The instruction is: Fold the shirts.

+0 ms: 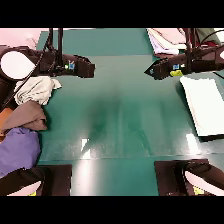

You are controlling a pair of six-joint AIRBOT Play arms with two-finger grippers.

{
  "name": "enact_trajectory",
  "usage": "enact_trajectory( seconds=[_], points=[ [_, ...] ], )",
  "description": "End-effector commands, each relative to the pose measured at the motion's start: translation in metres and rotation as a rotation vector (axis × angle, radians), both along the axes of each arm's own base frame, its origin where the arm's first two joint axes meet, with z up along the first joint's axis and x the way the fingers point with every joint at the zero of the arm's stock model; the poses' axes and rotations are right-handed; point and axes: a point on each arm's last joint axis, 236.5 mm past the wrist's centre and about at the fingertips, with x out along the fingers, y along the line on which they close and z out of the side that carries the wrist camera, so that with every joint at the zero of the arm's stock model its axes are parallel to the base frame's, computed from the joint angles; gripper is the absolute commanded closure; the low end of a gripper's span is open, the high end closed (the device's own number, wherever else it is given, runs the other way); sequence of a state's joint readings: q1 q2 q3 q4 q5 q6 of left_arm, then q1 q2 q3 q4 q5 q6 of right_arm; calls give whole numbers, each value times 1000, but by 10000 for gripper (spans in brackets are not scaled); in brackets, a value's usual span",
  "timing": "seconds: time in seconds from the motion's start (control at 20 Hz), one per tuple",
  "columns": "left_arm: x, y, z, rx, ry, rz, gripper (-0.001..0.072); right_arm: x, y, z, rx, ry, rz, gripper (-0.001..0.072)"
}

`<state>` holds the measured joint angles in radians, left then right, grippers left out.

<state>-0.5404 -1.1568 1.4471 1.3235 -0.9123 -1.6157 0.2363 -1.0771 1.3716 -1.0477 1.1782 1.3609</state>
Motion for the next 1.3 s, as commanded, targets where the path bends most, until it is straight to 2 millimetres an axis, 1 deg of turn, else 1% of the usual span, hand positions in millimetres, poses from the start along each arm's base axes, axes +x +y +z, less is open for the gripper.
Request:
enact_trajectory(
  seconds=[0.0, 0.45, 0.5, 0.55, 0.6, 0.65, 0.7, 0.75, 0.8, 0.85, 0.9, 0.95, 1.0, 1.05, 1.1, 1.15, 1.25],
  points=[
    [0, 0, 0, -1, -1, 0, 684, 0, 1, 0, 1, 0, 3, 697],
    [1, 0, 1, -5, -3, 3, 684, 0, 1, 0, 0, 2, 4, 697],
    [5, -1, 7, -16, -33, 8, 684, -1, 1, 0, 0, 3, 5, 697],
    [16, 5, 17, 0, -108, 20, 684, -1, 1, 0, 0, 3, 5, 697],
    [28, 18, 19, 59, -169, 41, 683, -1, 1, 0, -1, 2, 5, 697],
    [43, 45, 16, 142, -203, 99, 603, -1, 1, 0, -1, 2, 5, 697],
    [58, 79, 10, 214, -204, 181, 264, -2, 1, 0, -1, 4, 7, 697],
    [73, 122, 2, 270, -183, 302, 75, -4, 1, -1, -4, 9, 11, 697],
    [86, 169, -8, 342, -156, 410, 87, -5, 1, -1, -5, 11, 12, 697],
    [95, 210, -21, 400, -119, 488, 86, -5, 1, -1, -4, 10, 12, 697],
    [103, 247, -37, 425, -64, 561, 86, -5, 1, -1, -5, 11, 13, 697],
    [108, 278, -55, 444, -11, 618, 86, -5, 1, -1, -5, 11, 13, 697],
    [112, 304, -75, 458, 45, 665, 86, -5, 1, -1, -5, 12, 13, 697],
    [116, 327, -99, 462, 110, 703, 86, -5, 1, -1, -4, 11, 13, 697],
    [117, 345, -123, 468, 175, 731, 86, -5, 1, -1, -5, 11, 13, 697],
    [116, 361, -149, 475, 247, 751, 86, -5, 1, -1, -5, 11, 13, 697],
    [111, 383, -201, 507, 377, 766, 86, -5, 1, -1, -4, 12, 13, 697]
  ],
)
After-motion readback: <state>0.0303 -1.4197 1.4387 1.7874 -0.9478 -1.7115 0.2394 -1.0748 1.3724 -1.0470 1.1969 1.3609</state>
